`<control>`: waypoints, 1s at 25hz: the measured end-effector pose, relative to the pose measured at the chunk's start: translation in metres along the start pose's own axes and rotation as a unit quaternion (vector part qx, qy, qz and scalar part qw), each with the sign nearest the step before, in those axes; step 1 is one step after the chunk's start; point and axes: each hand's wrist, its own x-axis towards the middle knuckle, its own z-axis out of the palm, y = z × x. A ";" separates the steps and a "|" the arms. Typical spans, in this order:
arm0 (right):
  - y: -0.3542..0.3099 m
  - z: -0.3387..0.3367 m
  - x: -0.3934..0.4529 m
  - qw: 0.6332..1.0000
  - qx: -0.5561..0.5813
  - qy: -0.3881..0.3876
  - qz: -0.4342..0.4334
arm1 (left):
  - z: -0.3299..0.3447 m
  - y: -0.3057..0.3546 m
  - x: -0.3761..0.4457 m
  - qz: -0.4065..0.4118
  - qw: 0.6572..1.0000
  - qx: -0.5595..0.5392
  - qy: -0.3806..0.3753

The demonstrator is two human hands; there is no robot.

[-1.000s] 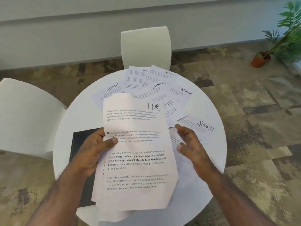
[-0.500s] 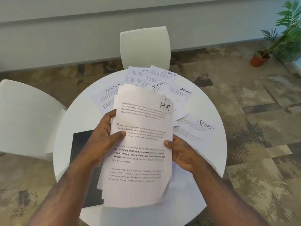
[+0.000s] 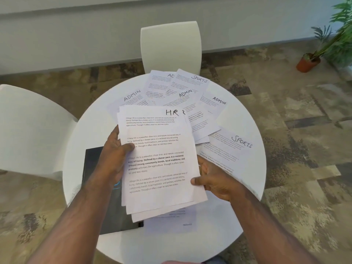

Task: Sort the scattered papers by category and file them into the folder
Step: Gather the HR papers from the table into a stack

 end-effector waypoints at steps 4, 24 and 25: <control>0.003 -0.002 -0.006 0.999 0.032 -0.024 -0.027 | 0.000 -0.004 0.001 -0.029 0.999 -0.025 0.024; -0.021 -0.004 0.012 0.934 -0.230 0.183 -0.204 | 0.002 -0.025 0.000 0.097 0.984 0.046 -0.141; -0.018 -0.003 0.013 0.936 -0.223 0.190 -0.194 | 0.000 -0.028 -0.001 0.092 0.985 0.063 -0.129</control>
